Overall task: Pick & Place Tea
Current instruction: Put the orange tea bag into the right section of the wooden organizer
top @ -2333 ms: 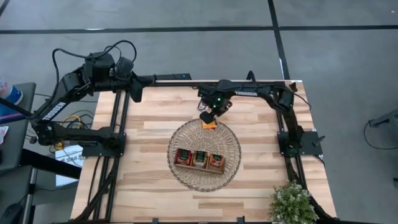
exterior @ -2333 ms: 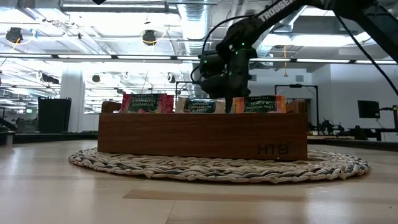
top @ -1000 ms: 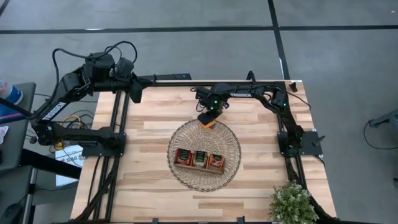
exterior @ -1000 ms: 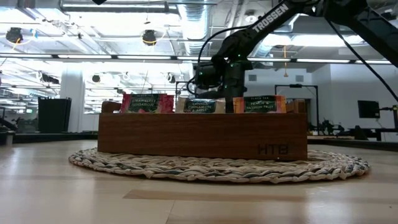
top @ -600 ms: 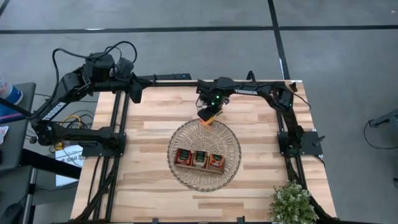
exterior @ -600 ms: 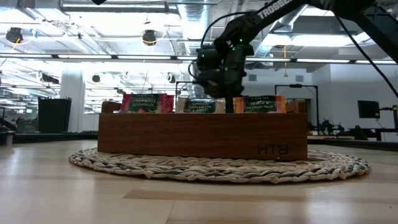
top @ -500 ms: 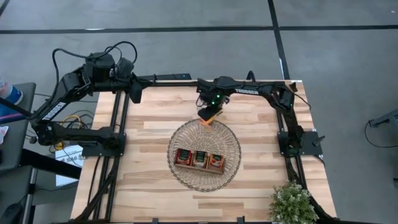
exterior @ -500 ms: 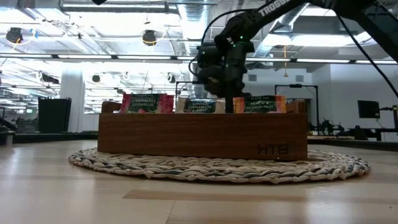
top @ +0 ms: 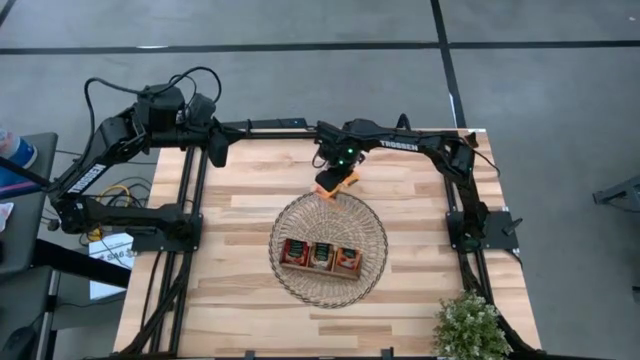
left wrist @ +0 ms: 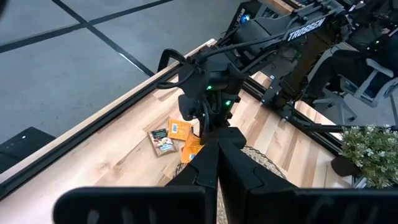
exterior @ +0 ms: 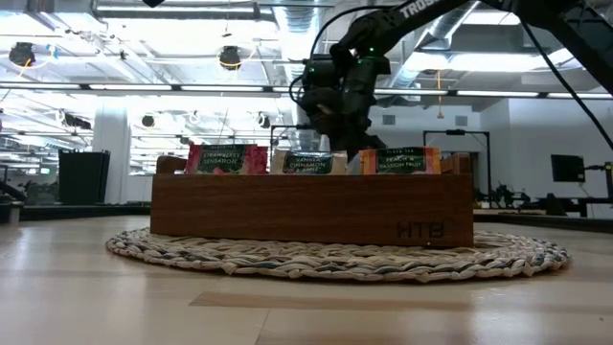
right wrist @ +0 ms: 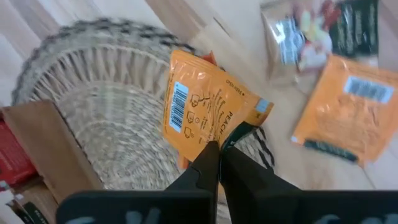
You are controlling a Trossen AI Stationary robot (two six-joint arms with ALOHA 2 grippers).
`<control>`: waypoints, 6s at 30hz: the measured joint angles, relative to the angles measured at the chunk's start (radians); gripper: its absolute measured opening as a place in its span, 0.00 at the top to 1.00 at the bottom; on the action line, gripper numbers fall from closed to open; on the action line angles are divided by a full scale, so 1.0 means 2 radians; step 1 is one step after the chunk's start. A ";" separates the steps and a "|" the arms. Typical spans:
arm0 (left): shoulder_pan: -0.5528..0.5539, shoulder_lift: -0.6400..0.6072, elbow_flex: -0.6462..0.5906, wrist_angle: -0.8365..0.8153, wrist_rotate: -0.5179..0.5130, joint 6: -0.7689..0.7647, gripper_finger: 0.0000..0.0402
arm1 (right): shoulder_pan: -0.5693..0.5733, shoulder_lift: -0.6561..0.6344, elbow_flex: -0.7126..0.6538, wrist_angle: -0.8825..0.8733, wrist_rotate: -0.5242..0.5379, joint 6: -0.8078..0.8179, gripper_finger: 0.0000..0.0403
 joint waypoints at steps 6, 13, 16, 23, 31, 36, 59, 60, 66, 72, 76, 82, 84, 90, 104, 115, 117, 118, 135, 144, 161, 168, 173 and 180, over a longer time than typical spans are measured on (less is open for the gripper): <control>0.000 0.000 0.000 0.000 0.000 0.000 1.00 | 0.000 0.000 0.000 0.016 -0.011 -0.004 0.99; 0.000 0.000 0.000 0.000 0.000 0.000 1.00 | 0.000 0.000 0.000 0.016 -0.022 -0.021 0.97; 0.000 0.000 0.000 0.000 0.000 0.000 1.00 | 0.000 0.000 0.000 0.015 -0.023 -0.020 0.97; 0.000 0.000 0.000 0.000 0.000 0.001 1.00 | 0.000 0.000 0.000 0.016 -0.043 -0.017 0.97; 0.000 0.000 0.000 0.000 0.000 0.008 1.00 | 0.000 0.001 0.000 0.022 -0.028 -0.015 0.82; 0.000 0.000 0.000 0.000 0.000 0.009 1.00 | 0.000 0.001 0.000 0.030 -0.030 -0.017 0.98; 0.000 0.000 0.000 -0.010 0.000 0.009 1.00 | -0.023 0.004 -0.078 0.025 -0.045 0.024 0.11; 0.000 0.000 0.000 -0.009 0.000 0.009 1.00 | -0.021 0.004 -0.080 0.040 -0.051 0.028 0.10; 0.000 0.000 0.000 -0.009 0.000 0.009 1.00 | -0.011 0.004 -0.090 0.072 -0.053 0.036 0.16; 0.000 0.000 0.000 -0.009 0.000 0.009 1.00 | -0.014 0.003 -0.091 0.073 -0.050 0.040 0.22; 0.000 0.000 0.000 -0.009 0.000 0.009 1.00 | -0.013 0.003 -0.091 0.078 -0.050 0.040 0.26; 0.000 0.000 0.000 -0.009 0.000 0.009 1.00 | -0.009 0.011 -0.090 0.084 -0.058 0.042 0.31; 0.000 0.000 0.000 -0.009 0.000 0.009 1.00 | -0.009 0.016 -0.090 0.085 -0.060 0.045 0.32; 0.000 0.000 0.000 -0.009 0.000 0.009 1.00 | -0.010 0.015 -0.090 0.078 -0.059 0.042 0.36; 0.000 0.000 0.000 -0.009 0.000 0.009 1.00 | -0.011 0.015 -0.090 0.055 -0.060 0.024 0.82; 0.000 0.000 0.000 -0.009 0.000 0.019 1.00 | -0.013 -0.024 -0.070 -0.018 -0.045 -0.003 1.00; 0.000 0.000 0.000 -0.009 0.000 0.021 1.00 | -0.013 -0.041 -0.060 -0.027 -0.045 -0.003 1.00; 0.000 0.000 0.000 -0.009 0.000 0.021 1.00 | -0.012 -0.050 -0.053 -0.039 -0.045 -0.003 1.00; 0.000 0.000 0.000 -0.041 0.003 0.063 1.00 | 0.137 -0.093 0.155 -0.256 -0.019 0.066 1.00; 0.000 0.001 0.000 -0.092 0.058 0.087 1.00 | 0.217 -0.031 0.245 -0.254 -0.034 0.115 1.00; 0.000 0.007 0.000 0.066 0.241 0.007 0.78 | 0.281 -0.088 0.292 -0.085 0.264 0.197 1.00; 0.000 0.007 0.000 0.144 0.241 -0.069 0.64 | 0.286 -0.091 0.292 0.017 0.358 0.126 1.00; 0.000 0.007 0.000 0.174 0.232 -0.095 0.60 | 0.286 -0.091 0.293 0.074 0.410 0.062 1.00; -0.007 0.002 0.000 0.261 0.208 -0.116 0.60 | 0.295 -0.114 0.292 0.105 0.498 0.008 1.00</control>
